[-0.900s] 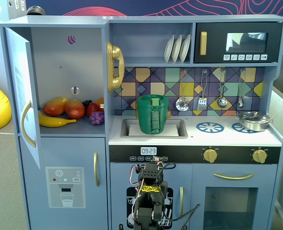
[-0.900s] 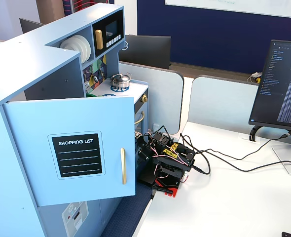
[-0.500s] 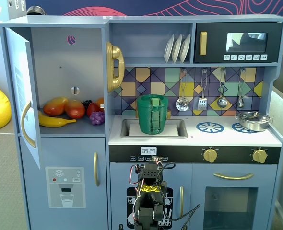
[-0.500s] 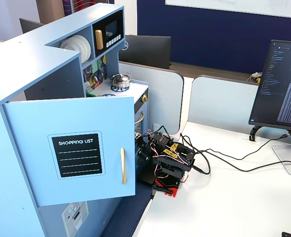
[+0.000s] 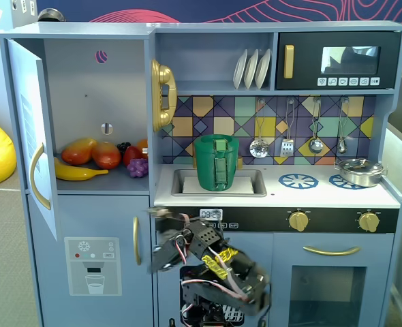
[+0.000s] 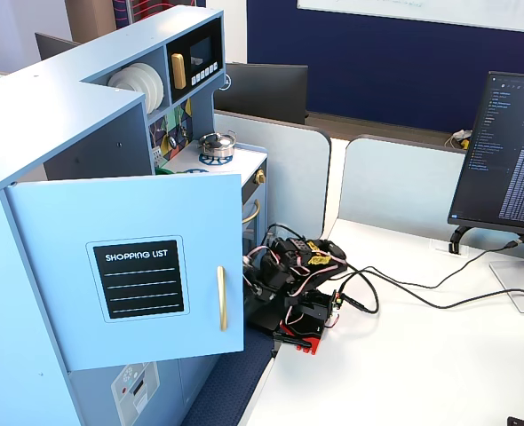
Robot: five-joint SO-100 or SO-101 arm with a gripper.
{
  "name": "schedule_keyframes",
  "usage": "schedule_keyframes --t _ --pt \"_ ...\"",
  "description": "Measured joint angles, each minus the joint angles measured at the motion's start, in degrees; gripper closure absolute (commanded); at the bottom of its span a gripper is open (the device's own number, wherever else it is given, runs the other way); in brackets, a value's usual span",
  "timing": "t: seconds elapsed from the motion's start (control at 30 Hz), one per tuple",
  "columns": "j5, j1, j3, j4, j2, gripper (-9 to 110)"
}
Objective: Close the left cabinet door
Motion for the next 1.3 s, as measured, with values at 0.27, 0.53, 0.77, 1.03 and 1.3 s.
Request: schedule_keyframes --t 0.27,0.53,0.77,1.03,1.3 --pt "-10.5 -34.3 -3.2 -38.8 -18.4 102" --pt "-10.9 -41.8 -16.0 -63.1 -43.8 102" --pt "-11.1 -41.8 -29.2 -71.7 -60.6 102" --pt "-14.7 -39.6 -40.1 -76.2 -72.1 102" --pt "-18.7 -37.4 -49.2 -76.2 -78.1 102"
